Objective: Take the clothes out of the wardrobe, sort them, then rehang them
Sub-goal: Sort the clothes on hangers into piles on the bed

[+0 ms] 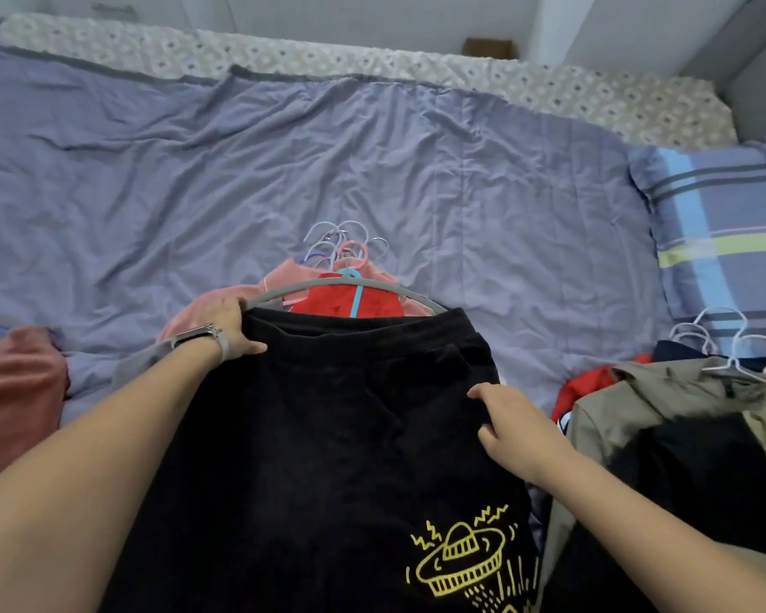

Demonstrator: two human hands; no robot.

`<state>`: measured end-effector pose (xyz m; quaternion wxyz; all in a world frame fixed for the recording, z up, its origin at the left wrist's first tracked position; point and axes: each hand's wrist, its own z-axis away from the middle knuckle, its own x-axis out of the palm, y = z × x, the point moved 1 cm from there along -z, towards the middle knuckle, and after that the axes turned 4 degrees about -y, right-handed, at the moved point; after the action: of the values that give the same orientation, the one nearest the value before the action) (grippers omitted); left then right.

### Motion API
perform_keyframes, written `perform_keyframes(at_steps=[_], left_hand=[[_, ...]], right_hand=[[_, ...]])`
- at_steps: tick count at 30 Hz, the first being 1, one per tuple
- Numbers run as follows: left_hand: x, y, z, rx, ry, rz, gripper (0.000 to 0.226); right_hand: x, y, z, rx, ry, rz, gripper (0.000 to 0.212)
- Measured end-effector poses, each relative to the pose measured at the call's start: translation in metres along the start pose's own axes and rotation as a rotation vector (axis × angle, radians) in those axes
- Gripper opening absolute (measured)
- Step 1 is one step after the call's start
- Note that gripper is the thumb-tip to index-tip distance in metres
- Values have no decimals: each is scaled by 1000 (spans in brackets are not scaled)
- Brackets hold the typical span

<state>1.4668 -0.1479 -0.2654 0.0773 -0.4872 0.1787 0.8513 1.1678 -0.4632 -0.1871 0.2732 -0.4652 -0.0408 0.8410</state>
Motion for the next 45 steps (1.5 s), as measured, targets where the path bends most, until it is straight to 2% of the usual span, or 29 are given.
perform_keyframes(at_steps=[2, 4, 5, 8, 10, 12, 14, 18, 21, 24, 31, 34, 38, 42, 45], left_hand=[[7, -3, 6, -11, -41, 105, 67], [11, 7, 26, -30, 37, 272, 27], [12, 12, 40, -43, 98, 334, 23], [10, 19, 90, 54, 174, 415, 30], [5, 22, 127, 59, 190, 427, 39], [0, 30, 168, -3, 290, 460, 51], [-9, 42, 214, -27, 368, 492, 52], [-21, 52, 302, -42, 402, 597, 54], [-27, 69, 380, -47, 455, 648, 62], [-32, 91, 459, -31, 488, 738, 69], [-25, 126, 630, -298, 650, 790, 68], [-18, 143, 699, -342, 763, 818, 68], [-13, 152, 775, -330, 843, 829, 53], [-6, 137, 847, -340, 935, 859, 45], [6, 121, 899, -436, 1072, 857, 44]], right_hand=[[-2, 1, 2, 6, 14, -8, 52], [-5, 0, 3, 20, 45, -40, 52], [-7, -2, 4, 28, 66, -72, 53], [-13, -9, 10, 47, 129, -170, 55], [-17, -12, 16, 42, 182, -202, 60], [-22, -13, 27, 22, 242, -230, 66], [-27, -18, 46, -2, 289, -280, 74], [-33, -32, 109, -56, 288, -458, 86], [-33, -38, 159, -80, 331, -379, 77], [-36, -37, 207, -107, 369, -328, 55], [-50, -34, 339, -486, 387, -250, 1], [-50, -38, 404, -598, 403, -265, 7], [-40, -52, 471, -637, 426, -288, 7], [-28, -85, 518, -705, 449, -347, 9], [-16, -122, 553, -752, 418, -389, 4]])
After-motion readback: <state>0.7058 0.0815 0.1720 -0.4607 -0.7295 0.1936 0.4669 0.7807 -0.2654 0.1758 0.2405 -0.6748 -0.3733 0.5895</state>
